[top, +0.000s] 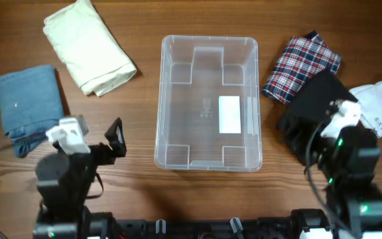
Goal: Pack container
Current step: 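Reach the right gripper toward the black garment on the right, then grasp the black garment with the right gripper and place it in the bin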
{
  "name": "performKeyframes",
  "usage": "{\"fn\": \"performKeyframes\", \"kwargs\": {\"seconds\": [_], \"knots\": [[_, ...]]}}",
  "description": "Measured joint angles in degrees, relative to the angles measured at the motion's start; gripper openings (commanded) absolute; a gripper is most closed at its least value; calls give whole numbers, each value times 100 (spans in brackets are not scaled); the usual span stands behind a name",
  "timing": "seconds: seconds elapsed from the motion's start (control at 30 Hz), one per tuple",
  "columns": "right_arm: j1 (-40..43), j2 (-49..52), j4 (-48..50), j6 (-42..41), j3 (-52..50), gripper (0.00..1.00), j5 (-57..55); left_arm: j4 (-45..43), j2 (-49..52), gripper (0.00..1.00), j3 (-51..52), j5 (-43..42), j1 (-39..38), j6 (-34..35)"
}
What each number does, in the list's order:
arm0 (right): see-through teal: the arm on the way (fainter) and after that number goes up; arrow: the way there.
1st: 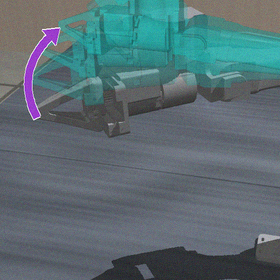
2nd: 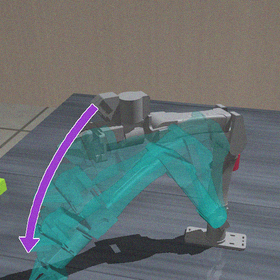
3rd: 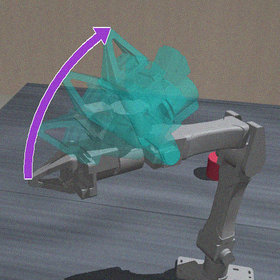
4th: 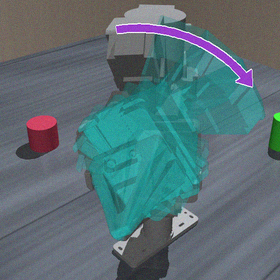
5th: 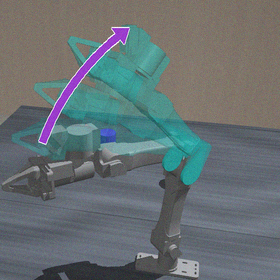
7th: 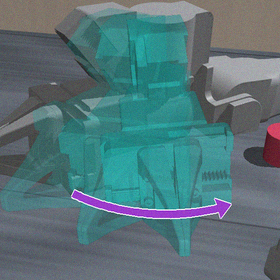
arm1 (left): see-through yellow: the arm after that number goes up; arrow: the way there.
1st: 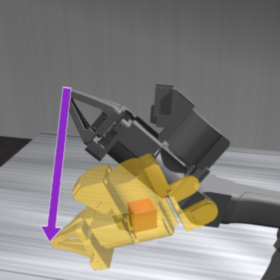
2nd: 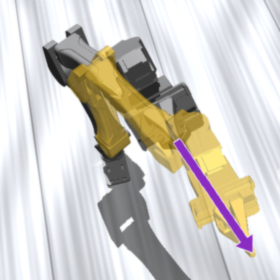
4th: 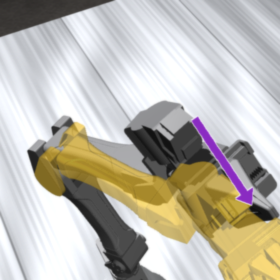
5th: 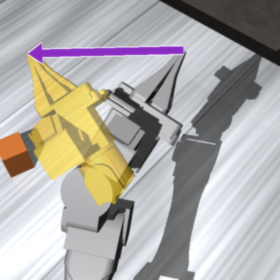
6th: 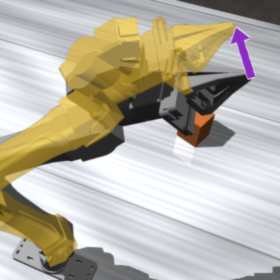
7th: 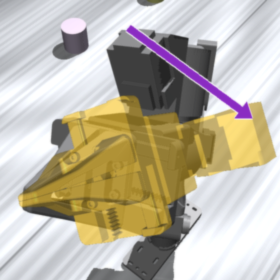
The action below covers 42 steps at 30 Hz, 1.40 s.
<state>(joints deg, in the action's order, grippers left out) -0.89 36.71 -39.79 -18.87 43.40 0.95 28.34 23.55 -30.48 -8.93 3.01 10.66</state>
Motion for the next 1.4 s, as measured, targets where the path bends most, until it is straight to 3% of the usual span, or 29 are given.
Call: {"fn": "performKeyframes", "kwargs": {"seconds": [0.1,0.23,0.43,0.53,0.8,0.93,1.0,1.07,1.23,1.4], "knots": [[382,1178,-1003,295,1213,100,7,1169,1311,100,-1307,57,0,20],[1056,2400,-1698,1176,2022,100,94,1989,2269,100,-2253,-76,0,17],[3187,3947,-1620,1508,2072,100,940,2111,2378,100,-2328,-232,0,20],[3849,4756,-1285,1620,2050,100,1421,2118,2376,100,-2328,-251,0,20],[3969,6343,-459,1661,1591,100,1906,2118,2378,100,-2328,-251,0,20],[3967,6697,-330,1703,1593,64,2457,2118,2376,100,-2328,-251,0,20],[3950,6756,-328,1773,1593,29,2739,2118,2378,100,-2328,-251,0,20],[3921,6756,-339,1812,1591,4,2809,2118,2378,100,-2328,-251,0,20],[3864,6642,-601,1836,1593,4,3270,2118,2378,100,-2328,-251,0,20],[3812,4579,-1294,1921,1847,4,3598,2120,2378,100,-2328,-251,0,20]]}}
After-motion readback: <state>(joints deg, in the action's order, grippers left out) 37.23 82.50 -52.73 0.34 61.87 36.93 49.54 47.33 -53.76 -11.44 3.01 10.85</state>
